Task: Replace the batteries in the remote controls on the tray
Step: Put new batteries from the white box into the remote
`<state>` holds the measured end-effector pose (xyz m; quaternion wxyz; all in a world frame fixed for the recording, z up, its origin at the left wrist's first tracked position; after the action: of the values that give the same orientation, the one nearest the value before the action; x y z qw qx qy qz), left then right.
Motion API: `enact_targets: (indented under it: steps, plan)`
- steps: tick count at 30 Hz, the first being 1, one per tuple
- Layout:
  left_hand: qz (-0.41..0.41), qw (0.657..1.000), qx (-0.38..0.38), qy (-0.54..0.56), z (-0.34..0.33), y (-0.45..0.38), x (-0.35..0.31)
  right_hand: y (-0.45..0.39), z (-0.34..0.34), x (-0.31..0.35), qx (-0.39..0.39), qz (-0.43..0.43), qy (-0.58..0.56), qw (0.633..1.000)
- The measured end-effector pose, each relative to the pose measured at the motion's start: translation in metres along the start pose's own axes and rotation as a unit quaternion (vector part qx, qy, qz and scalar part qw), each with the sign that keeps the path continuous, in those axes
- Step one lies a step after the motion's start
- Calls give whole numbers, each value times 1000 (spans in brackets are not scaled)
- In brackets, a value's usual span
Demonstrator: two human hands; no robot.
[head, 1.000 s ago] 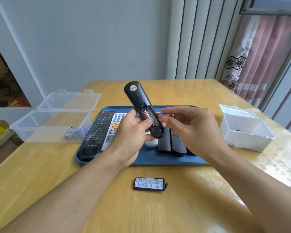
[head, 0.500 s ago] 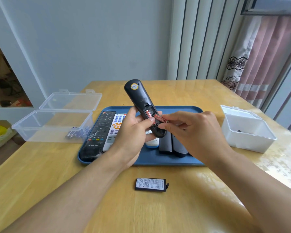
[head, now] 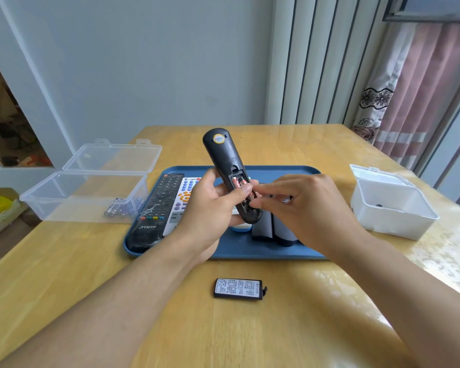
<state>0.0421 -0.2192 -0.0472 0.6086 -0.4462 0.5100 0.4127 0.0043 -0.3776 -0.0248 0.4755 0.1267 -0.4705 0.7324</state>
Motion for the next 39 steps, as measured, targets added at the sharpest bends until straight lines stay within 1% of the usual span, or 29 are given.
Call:
enact_targets:
  steps: [3,6,8,11,13,15,17,19,20,21,23,25,27,30,33,35,37,39]
  plan:
    - [-2,1000,15,-14,0,-1,1,0,-1,-1,-4,-81,-68,994]
    - [-6,999,42,-29,0,0,0,0,-5,-3,36,-152,-148,977]
    - [-7,997,59,-38,-1,1,0,1,-7,-6,52,-182,-203,961]
    - [-11,996,72,-50,-2,1,0,3,-9,-10,38,-202,-254,945]
    - [-13,996,72,-54,-2,1,0,3,-10,-11,27,-207,-246,946]
    - [-14,997,58,-53,-2,1,-1,4,-10,-8,28,-194,-207,958]
    - [-13,998,22,-51,0,-1,-1,3,-9,0,20,-164,-146,975]
    - [-5,999,-38,-30,4,-3,-1,3,-4,10,3,-122,-95,988]
    - [1,998,-67,-15,8,-5,-1,3,-2,15,17,-104,-80,991]
    - [8,996,-92,-1,12,-8,-1,3,-2,20,56,-97,-68,991]
    - [19,992,-123,24,19,-11,-1,8,-7,30,181,-109,-23,977]
    - [26,990,-130,37,21,-12,-1,15,-15,36,298,-116,71,945]
    - [27,991,-126,43,19,-12,0,19,-19,40,350,-123,136,919]
    - [30,991,-121,56,16,-12,2,22,-20,41,376,-129,151,905]
    - [33,992,-102,63,16,-13,2,24,-19,41,387,-110,106,909]
    - [36,993,-90,70,17,-12,2,21,-16,41,365,-105,18,925]
    - [34,995,-82,54,18,-11,1,16,-11,40,320,-117,-99,935]
    - [32,996,-80,31,19,-11,0,10,-6,37,243,-141,-234,931]
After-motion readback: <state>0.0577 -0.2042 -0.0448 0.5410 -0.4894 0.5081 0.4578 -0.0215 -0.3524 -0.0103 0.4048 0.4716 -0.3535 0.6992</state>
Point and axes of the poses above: each hand's wrist, its own y-axis away from the middle knuckle, its own z-axis out of the back of the hand, x = y × z, the point moved 3 cm from there along -y, towards the middle knuckle, and after that the axes turned 15 degrees about -y, right-handed, at the moved point
